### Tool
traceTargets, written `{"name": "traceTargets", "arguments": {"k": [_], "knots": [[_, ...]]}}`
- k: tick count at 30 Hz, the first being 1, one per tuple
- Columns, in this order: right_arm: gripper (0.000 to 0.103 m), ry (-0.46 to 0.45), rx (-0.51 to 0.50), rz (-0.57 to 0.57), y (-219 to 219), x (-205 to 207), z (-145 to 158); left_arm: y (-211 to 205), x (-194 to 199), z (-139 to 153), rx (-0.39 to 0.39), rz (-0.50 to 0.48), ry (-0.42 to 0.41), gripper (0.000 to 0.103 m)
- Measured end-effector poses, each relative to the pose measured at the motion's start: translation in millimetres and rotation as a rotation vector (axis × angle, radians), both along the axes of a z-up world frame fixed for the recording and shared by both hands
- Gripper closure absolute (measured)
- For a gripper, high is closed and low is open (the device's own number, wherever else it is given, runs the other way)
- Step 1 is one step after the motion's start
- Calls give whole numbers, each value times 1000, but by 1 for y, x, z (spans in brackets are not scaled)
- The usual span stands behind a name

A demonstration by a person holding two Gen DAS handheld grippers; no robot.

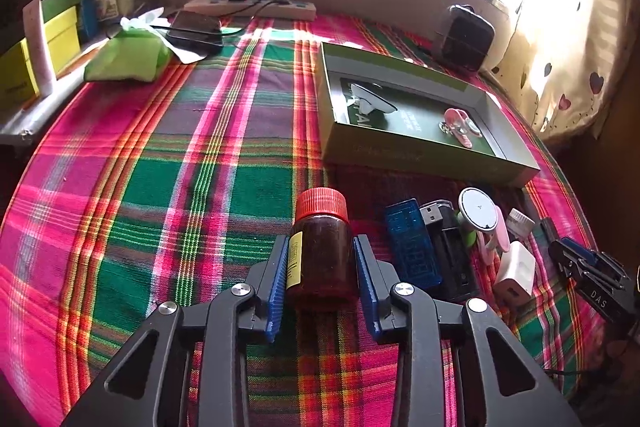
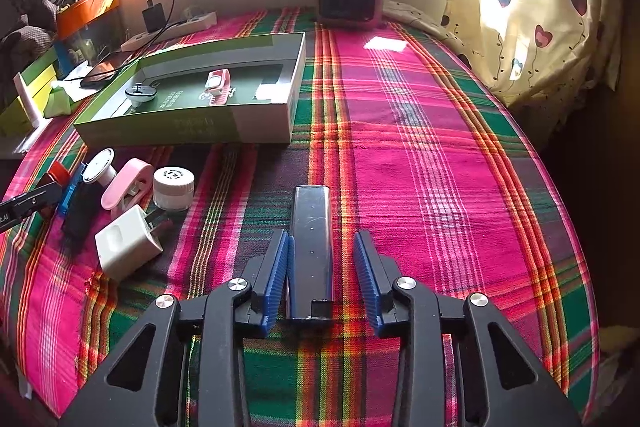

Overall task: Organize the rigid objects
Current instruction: 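Close the right tool on the dark grey bar while the left tool grasps the red-capped jar, then carry the red-capped jar in the left tool while the right tool carries the grey bar to the tray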

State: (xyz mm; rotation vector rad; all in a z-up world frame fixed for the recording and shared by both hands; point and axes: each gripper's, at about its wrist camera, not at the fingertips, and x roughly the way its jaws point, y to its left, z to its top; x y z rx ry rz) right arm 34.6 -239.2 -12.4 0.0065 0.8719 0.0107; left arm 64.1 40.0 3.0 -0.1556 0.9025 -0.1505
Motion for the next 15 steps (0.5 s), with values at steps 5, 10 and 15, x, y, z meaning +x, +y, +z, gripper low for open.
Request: {"name": "traceTargets", "arguments": {"k": [5, 10, 15], "knots": [[75, 0, 1, 4, 1, 0, 0, 0, 0, 0, 5, -1, -1, 72], [79, 0, 2, 8, 0, 0, 0, -1, 0, 0, 5, 0, -2, 72], [79, 0, 3, 7, 1, 0, 0, 0, 0, 0, 7, -1, -2, 72]]}}
